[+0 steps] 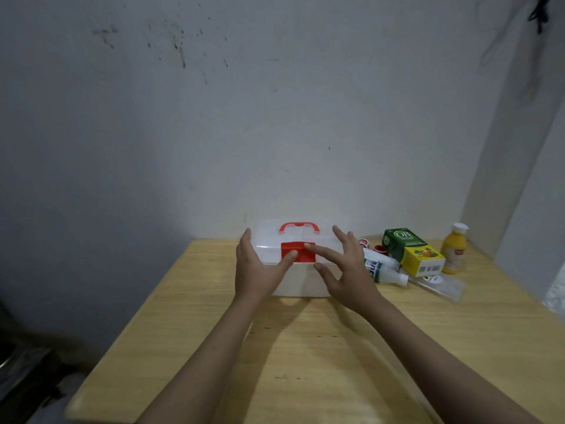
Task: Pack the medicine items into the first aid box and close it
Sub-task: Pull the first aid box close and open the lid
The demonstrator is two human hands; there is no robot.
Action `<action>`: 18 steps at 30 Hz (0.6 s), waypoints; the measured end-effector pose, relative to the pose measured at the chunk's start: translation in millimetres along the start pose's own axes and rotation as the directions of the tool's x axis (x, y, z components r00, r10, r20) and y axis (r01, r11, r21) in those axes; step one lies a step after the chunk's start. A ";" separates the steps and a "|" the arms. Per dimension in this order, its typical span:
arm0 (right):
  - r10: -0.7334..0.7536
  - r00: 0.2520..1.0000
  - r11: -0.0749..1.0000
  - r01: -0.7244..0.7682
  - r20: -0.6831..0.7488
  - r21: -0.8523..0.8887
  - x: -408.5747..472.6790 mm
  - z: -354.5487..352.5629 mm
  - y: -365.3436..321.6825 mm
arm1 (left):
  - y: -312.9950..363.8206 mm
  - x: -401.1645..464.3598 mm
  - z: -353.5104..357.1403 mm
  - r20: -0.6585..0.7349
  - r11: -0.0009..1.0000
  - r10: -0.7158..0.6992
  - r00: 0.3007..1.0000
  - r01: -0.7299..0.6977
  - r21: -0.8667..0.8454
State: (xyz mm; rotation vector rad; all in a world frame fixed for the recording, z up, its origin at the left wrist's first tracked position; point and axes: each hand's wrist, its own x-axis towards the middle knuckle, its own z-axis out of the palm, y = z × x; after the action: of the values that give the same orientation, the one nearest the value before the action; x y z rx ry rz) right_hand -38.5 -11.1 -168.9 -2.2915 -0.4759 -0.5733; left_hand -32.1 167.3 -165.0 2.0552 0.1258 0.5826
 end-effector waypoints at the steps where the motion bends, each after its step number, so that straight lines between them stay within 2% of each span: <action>1: -0.001 1.000 1.000 0.001 -0.004 -0.002 0.6 -1.7 -0.7 | -0.8 -0.5 -0.1 0.016 1.000 -0.009 1.000 0.009 -0.010; 18: -0.027 0.998 0.997 0.022 -0.064 -0.079 24.6 -16.6 -13.1 | -10.8 -0.2 -0.3 0.074 0.988 -0.081 0.994 0.090 -0.122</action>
State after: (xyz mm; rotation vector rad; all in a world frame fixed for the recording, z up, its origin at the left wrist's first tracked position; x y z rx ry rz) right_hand -28.7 -10.0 -138.0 -2.3365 -0.4574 -0.6872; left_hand -30.9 173.2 -174.0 1.9360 0.1331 0.4549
